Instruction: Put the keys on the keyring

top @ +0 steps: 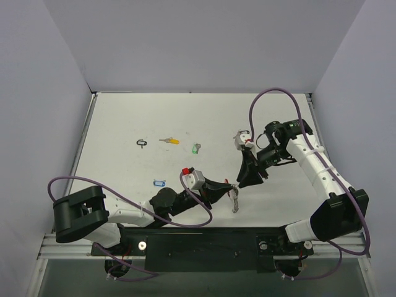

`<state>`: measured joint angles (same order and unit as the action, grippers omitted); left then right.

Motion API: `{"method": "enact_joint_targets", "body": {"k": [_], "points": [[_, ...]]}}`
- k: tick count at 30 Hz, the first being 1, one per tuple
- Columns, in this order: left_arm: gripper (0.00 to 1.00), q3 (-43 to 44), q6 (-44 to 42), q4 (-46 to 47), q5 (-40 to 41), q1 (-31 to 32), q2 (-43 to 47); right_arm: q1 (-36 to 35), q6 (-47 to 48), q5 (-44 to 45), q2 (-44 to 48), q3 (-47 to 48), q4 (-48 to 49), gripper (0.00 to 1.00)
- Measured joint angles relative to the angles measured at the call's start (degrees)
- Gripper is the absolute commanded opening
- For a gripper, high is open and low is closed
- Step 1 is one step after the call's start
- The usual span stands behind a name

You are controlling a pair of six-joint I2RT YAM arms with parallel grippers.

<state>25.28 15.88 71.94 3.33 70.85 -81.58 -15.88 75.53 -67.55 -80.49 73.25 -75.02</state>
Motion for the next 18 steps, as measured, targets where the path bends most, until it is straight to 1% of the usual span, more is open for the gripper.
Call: {"method": "enact_joint_targets", "body": {"k": [4, 10, 18], "points": [[0.0, 0.04, 0.0, 0.2, -0.35, 0.0, 0.42, -0.81, 0.31, 0.0, -0.09, 0.0, 0.0, 0.2], [0.0, 0.22, 0.0, 0.28, -0.37, 0.0, 0.46, -2.23, 0.57, 0.04, -0.61, -0.02, 0.0, 0.0], [0.0, 0.22, -0.72, -0.02, -0.09, -0.02, 1.07, -2.6, 1.55, 0.0, -0.79, -0.02, -0.04, 0.0]]}}
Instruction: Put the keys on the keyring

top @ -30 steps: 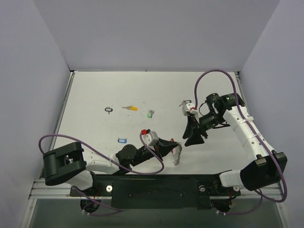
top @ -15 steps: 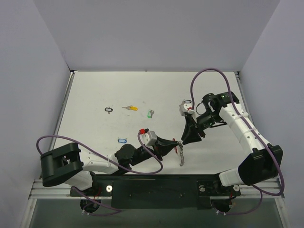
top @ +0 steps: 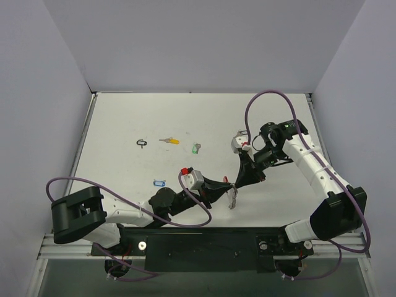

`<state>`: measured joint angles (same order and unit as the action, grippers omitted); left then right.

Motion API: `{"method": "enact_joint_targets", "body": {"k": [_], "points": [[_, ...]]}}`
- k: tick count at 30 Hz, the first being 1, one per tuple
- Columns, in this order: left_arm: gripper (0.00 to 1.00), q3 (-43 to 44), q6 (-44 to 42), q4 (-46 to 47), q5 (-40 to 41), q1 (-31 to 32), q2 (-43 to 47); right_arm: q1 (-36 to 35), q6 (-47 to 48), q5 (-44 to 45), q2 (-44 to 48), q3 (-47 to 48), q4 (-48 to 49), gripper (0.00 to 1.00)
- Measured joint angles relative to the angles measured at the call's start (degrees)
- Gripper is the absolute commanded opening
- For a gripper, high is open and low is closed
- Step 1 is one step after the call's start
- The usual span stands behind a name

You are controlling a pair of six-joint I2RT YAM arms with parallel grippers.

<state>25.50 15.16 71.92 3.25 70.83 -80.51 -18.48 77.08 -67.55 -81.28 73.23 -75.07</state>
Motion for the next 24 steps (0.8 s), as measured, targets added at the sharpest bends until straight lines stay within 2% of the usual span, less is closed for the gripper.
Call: {"method": "enact_joint_targets", "body": {"k": [18, 24], "points": [[0.0, -1.66, -3.69, -2.03, -2.89, -1.31, 5.6, -2.95, -6.21, -0.81, -0.52, 0.04, 0.61, 0.0], [0.0, -1.64, -3.56, -0.26, -3.06, -2.19, 5.6, -2.03, -7.02, 0.63, -0.87, 0.02, 0.28, 0.29]]}}
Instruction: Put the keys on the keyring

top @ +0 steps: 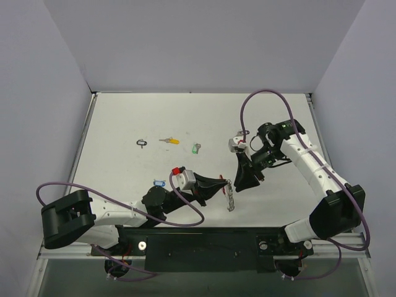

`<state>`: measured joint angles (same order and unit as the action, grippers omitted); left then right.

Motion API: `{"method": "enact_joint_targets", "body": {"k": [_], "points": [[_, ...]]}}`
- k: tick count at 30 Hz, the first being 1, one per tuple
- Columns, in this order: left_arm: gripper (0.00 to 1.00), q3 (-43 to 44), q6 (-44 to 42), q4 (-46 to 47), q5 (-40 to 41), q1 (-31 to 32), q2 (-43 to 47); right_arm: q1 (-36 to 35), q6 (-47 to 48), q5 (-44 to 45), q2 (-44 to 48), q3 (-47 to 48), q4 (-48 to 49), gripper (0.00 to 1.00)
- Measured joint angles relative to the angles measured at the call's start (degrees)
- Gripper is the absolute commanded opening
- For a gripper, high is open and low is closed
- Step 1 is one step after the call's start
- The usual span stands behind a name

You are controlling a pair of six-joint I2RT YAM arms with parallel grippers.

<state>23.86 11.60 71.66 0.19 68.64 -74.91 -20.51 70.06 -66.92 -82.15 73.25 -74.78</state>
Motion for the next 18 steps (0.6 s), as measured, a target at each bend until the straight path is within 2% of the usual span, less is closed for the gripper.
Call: {"method": "enact_joint_targets", "body": {"k": [3, 5, 8, 15, 18], "points": [[0.0, -0.02, 0.24, 0.31, -0.85, -0.13, 0.0, 2.43, 0.98, -0.11, 0.61, 0.0, 0.0, 0.41], [0.0, 0.0, 0.59, 0.61, -1.51, -0.13, -0.22, 3.74, 3.21, -0.46, 1.55, 0.0, 0.02, 0.46], [0.0, 0.0, 1.57, 0.98, -2.64, -0.13, -1.14, 4.26, 8.57, -1.36, 2.99, -0.13, -0.04, 0.47], [0.0, 1.07, 3.21, 0.98, -4.24, -0.09, -4.48, 4.24, 16.15, -4.13, 3.93, -2.43, -0.11, 0.43], [0.0, 1.88, 3.48, 1.03, -4.76, -0.07, -5.29, 3.87, 17.27, -4.57, 3.93, -2.91, -0.17, 0.32]]}}
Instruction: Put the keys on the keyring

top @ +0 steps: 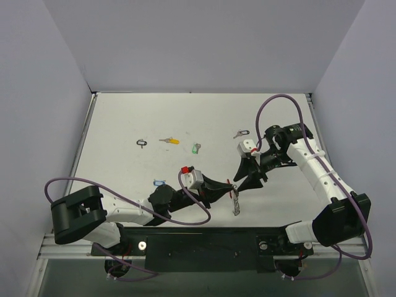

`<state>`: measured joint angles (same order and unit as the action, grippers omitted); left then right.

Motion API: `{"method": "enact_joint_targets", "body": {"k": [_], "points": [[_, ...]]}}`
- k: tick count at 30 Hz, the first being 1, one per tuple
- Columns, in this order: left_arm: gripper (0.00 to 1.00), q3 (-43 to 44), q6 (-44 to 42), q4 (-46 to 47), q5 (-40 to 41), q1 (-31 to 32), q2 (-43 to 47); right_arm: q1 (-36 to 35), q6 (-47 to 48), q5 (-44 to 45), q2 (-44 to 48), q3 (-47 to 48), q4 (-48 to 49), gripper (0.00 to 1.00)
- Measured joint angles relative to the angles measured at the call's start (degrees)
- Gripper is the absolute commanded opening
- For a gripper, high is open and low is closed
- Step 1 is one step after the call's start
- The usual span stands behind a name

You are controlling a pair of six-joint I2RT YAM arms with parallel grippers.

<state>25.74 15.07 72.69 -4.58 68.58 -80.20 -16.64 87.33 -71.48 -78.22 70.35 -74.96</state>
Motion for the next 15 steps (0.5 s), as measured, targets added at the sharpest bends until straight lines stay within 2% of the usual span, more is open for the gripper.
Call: {"method": "enact_joint_targets", "body": {"k": [6, 11, 13, 14, 15], "points": [[0.0, 0.68, 0.39, 0.0, -0.22, 0.0, -0.31, -0.85, 0.66, -0.37, 0.0, -0.09, -0.07, 0.25], [0.0, 0.68, 0.39, 0.0, -0.13, 0.0, -0.31, -1.53, 0.68, -0.39, 0.0, -0.09, -0.07, 0.24], [0.0, 0.68, 0.39, 0.0, -0.09, 0.0, -0.33, -1.84, 0.68, -0.39, 0.0, -0.09, -0.07, 0.15], [0.0, 0.68, 0.39, 0.0, 0.02, 0.0, -0.33, -1.88, 0.74, -0.39, -0.02, -0.09, -0.04, 0.05], [0.0, 0.68, 0.39, 0.0, 0.13, 0.0, -0.33, -2.1, 0.72, -0.39, -0.02, -0.09, -0.07, 0.02]]}}
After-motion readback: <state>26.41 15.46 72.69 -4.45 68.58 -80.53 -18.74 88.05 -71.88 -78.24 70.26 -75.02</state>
